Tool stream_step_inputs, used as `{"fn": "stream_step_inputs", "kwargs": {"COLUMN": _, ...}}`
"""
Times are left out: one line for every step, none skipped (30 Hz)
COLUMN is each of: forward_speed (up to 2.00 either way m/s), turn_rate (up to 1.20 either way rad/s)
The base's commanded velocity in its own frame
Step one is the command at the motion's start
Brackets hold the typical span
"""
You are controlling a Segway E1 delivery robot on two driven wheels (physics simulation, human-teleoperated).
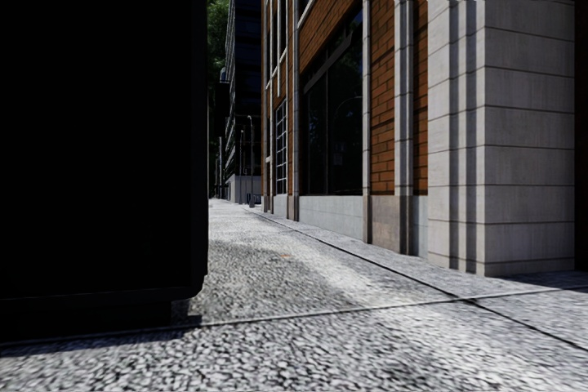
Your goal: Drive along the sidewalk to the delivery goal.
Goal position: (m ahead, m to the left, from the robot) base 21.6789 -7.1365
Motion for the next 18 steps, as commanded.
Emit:
{"fn": "stream_step_inputs", "kwargs": {"forward_speed": 0.56, "turn_rate": 0.0}}
{"fn": "stream_step_inputs", "kwargs": {"forward_speed": 0.77, "turn_rate": 0.0}}
{"fn": "stream_step_inputs", "kwargs": {"forward_speed": 0.77, "turn_rate": 0.0}}
{"fn": "stream_step_inputs", "kwargs": {"forward_speed": 1.13, "turn_rate": 0.0}}
{"fn": "stream_step_inputs", "kwargs": {"forward_speed": 1.27, "turn_rate": 0.0}}
{"fn": "stream_step_inputs", "kwargs": {"forward_speed": 1.38, "turn_rate": 0.0}}
{"fn": "stream_step_inputs", "kwargs": {"forward_speed": 1.38, "turn_rate": 0.0}}
{"fn": "stream_step_inputs", "kwargs": {"forward_speed": 1.45, "turn_rate": 0.0}}
{"fn": "stream_step_inputs", "kwargs": {"forward_speed": 1.47, "turn_rate": 0.0}}
{"fn": "stream_step_inputs", "kwargs": {"forward_speed": 1.47, "turn_rate": 0.0}}
{"fn": "stream_step_inputs", "kwargs": {"forward_speed": 1.47, "turn_rate": 0.0}}
{"fn": "stream_step_inputs", "kwargs": {"forward_speed": 1.48, "turn_rate": 0.0}}
{"fn": "stream_step_inputs", "kwargs": {"forward_speed": 1.48, "turn_rate": 0.0}}
{"fn": "stream_step_inputs", "kwargs": {"forward_speed": 1.48, "turn_rate": 0.0}}
{"fn": "stream_step_inputs", "kwargs": {"forward_speed": 1.48, "turn_rate": 0.0}}
{"fn": "stream_step_inputs", "kwargs": {"forward_speed": 1.48, "turn_rate": 0.0}}
{"fn": "stream_step_inputs", "kwargs": {"forward_speed": 1.48, "turn_rate": 0.0}}
{"fn": "stream_step_inputs", "kwargs": {"forward_speed": 1.48, "turn_rate": 0.0}}
